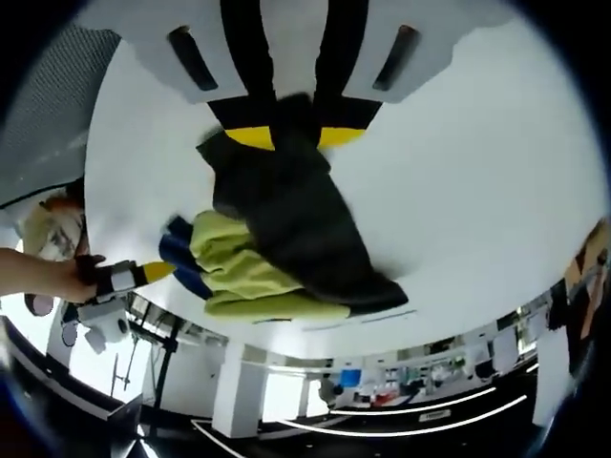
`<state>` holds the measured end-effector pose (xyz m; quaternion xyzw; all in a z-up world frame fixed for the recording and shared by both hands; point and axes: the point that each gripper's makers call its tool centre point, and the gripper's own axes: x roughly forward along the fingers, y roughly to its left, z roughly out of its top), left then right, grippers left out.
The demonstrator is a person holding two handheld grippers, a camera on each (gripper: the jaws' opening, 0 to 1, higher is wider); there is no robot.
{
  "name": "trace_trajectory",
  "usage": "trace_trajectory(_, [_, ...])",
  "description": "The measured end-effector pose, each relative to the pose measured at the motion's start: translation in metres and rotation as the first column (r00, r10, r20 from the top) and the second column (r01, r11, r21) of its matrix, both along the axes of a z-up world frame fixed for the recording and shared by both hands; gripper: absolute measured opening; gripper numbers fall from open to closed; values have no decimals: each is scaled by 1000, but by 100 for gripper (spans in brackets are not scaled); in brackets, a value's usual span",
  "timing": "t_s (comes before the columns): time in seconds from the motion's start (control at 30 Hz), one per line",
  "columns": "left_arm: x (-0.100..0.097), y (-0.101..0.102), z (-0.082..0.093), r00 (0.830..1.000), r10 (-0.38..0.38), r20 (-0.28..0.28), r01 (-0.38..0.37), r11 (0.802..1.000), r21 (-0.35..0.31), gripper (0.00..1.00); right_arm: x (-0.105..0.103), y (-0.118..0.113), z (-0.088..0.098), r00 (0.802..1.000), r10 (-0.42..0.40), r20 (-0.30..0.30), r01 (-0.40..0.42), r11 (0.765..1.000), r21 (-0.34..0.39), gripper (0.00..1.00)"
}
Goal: Fold the garment on the visible template until the final outline fits inside the template.
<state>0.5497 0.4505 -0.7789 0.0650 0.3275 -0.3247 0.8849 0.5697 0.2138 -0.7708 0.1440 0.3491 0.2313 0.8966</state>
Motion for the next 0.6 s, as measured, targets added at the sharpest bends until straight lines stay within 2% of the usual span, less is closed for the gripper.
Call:
trace_trajectory(0.07, [0, 2, 1, 1000, 11, -9, -11, 1000, -12, 0, 1, -2, -1, 1000, -9, -5, 9, 1000, 0, 0])
trace_trajectory(0.3, [3, 7, 9, 999, 41, 5, -41, 999, -31, 0, 4, -9, 10, 1000, -26, 18, 26, 1000, -2, 0])
trace_trajectory(0.6, [8, 23, 32, 995, 87, 51, -86, 996, -19, 0, 5, -41, 22, 999, -27, 21, 28, 999, -29, 0])
